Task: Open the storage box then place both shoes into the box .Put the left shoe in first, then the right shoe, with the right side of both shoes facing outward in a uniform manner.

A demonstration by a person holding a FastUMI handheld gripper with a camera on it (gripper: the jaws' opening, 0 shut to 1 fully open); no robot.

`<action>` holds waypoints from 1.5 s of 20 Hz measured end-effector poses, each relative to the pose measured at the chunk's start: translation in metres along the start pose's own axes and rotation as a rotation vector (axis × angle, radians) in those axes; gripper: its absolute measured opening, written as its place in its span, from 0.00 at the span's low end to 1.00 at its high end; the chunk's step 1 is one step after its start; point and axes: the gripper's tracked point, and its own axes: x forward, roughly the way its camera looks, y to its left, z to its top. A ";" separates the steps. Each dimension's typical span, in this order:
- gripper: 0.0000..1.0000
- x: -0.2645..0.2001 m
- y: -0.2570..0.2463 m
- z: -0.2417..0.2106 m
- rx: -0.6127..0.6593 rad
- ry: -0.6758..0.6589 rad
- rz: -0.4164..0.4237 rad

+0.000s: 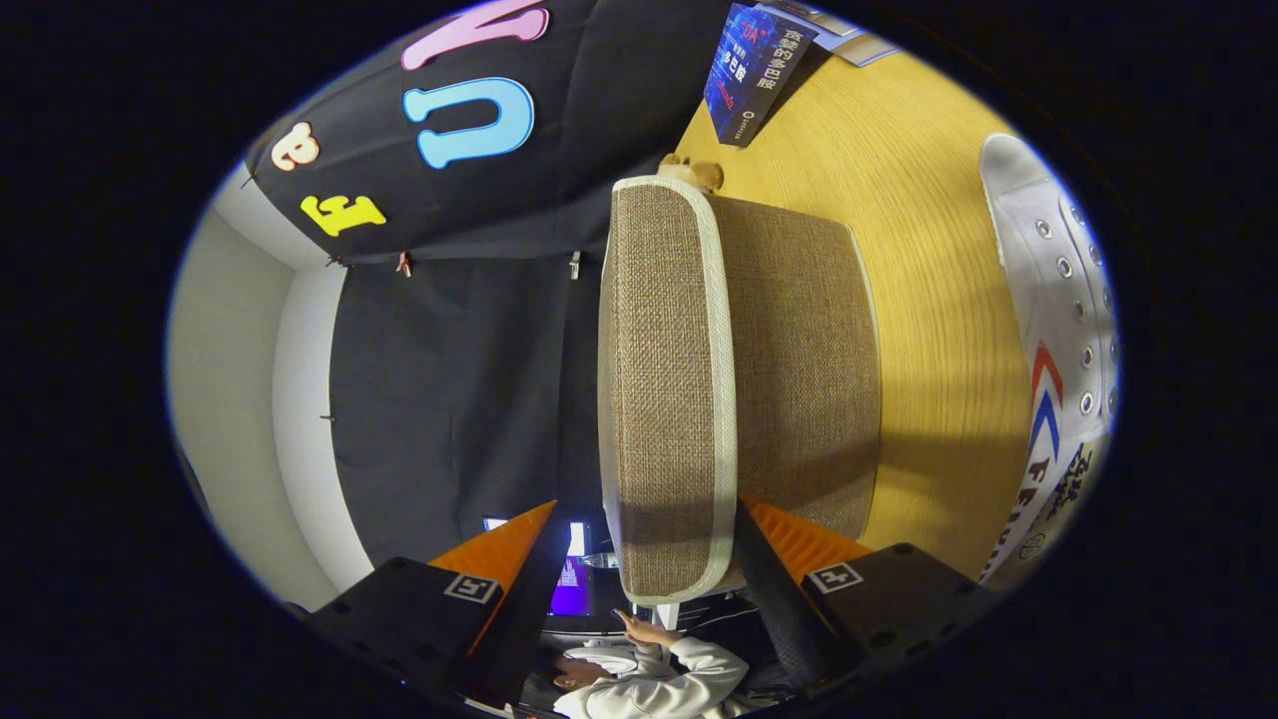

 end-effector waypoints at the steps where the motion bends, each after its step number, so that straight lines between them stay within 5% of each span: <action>1: 0.96 -0.003 0.002 0.001 0.004 -0.003 0.002; 8: 0.95 -0.023 0.047 0.005 0.055 -0.055 0.045; 10: 0.74 -0.022 0.063 0.005 0.080 -0.072 0.061; 12: 0.73 -0.020 0.079 0.000 0.078 -0.063 0.073; 14: 0.52 -0.017 0.091 -0.001 0.049 -0.064 0.073; 15: 0.52 -0.014 0.100 -0.004 0.046 -0.050 0.084; 19: 0.25 0.003 0.108 0.000 0.014 -0.113 0.015; 20: 0.07 -0.003 0.114 0.004 0.005 -0.131 0.012; 30: 0.05 0.056 0.191 -0.016 -0.135 -0.120 -0.031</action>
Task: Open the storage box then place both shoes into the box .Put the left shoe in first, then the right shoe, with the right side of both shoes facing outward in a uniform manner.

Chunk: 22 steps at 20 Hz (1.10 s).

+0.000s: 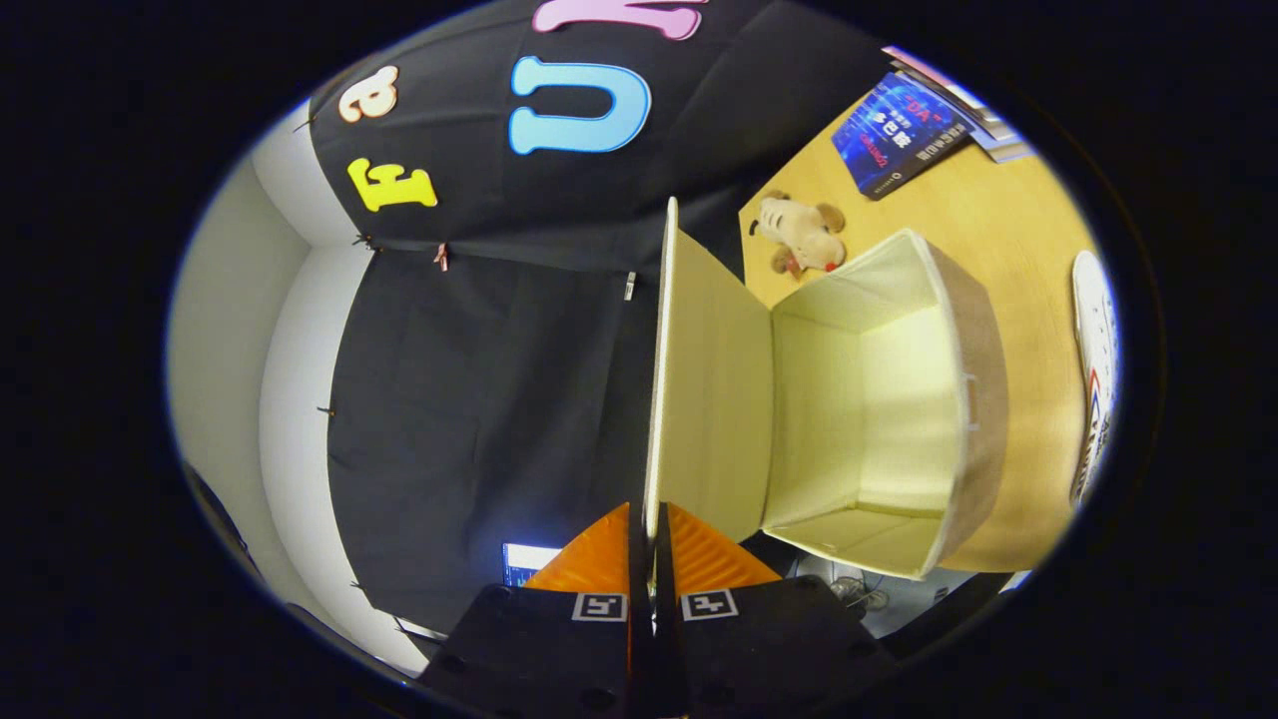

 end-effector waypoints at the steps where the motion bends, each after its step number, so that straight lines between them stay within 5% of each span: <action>1: 0.05 0.010 0.007 -0.001 -0.014 0.002 0.000; 12: 0.08 0.146 0.043 -0.042 -0.140 0.071 -0.040; 22: 0.09 0.258 -0.008 -0.086 -0.284 0.157 -0.182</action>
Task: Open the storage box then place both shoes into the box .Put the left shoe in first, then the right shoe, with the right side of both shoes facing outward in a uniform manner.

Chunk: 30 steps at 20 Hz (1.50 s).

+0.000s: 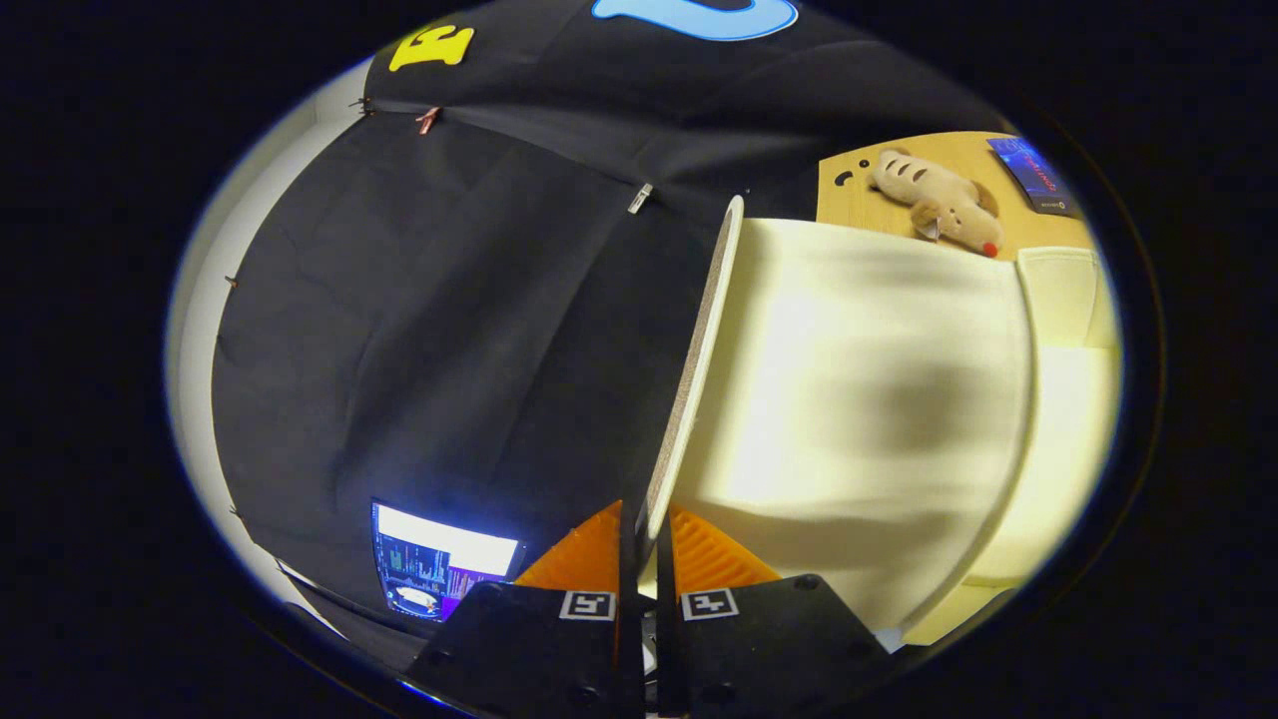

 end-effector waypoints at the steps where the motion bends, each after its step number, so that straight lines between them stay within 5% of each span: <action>1: 0.09 0.008 -0.003 -0.001 0.000 0.004 -0.012; 7: 0.18 0.013 -0.015 -0.008 -0.073 0.018 -0.038; 11: 1.00 -0.038 -0.024 0.011 -0.182 -0.032 -0.093; 17: 0.98 -0.139 -0.058 0.042 -0.326 -0.217 -0.241; 22: 0.98 -0.241 -0.117 0.063 -0.418 -0.377 -0.454; 30: 0.98 -0.361 -0.254 0.043 -0.390 -0.386 -0.778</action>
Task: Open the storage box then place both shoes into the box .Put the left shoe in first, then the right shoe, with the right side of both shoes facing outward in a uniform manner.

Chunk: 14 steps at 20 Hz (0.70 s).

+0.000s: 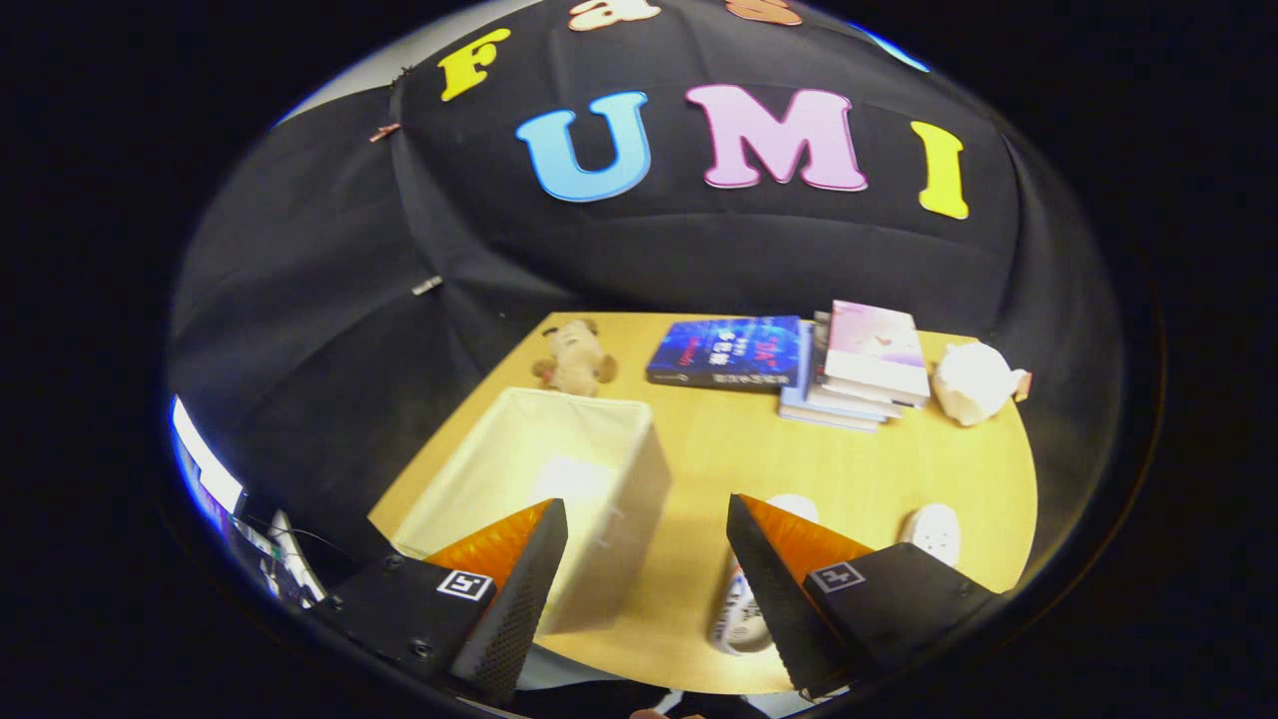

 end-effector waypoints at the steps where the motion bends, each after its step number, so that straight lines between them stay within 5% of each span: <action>1: 0.98 0.002 -0.019 -0.012 -0.006 0.024 -0.034; 7: 0.99 0.016 -0.098 -0.094 -0.010 0.204 -0.120; 14: 0.97 0.048 -0.131 -0.160 0.034 0.353 -0.107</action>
